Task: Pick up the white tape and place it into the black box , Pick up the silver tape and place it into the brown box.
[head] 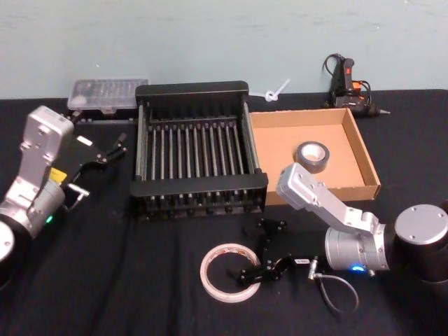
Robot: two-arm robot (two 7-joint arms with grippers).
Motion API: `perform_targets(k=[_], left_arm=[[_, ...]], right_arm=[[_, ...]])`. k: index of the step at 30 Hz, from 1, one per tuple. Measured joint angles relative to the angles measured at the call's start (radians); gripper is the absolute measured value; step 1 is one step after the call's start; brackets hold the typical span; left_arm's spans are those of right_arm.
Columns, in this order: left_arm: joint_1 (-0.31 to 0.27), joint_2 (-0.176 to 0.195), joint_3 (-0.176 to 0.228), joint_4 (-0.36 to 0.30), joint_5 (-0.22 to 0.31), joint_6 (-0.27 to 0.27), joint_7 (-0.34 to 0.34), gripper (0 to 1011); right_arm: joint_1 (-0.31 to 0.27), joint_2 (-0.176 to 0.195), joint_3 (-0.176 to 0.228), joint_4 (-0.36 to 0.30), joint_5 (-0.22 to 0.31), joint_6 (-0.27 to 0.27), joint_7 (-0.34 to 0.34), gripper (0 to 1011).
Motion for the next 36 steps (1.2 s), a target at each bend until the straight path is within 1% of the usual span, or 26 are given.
perform_targets(k=[19,36], left_arm=[[0.0,0.0,0.0,0.0,0.0,0.0,0.0,1001],[0.0,0.0,0.0,0.0,0.0,0.0,0.0,1002]], right_arm=[[0.009,0.001,-0.013,-0.001,-0.012,0.018,-0.006,1002],[0.009,-0.001,-0.013,0.0,-0.014,0.02,-0.01,992]])
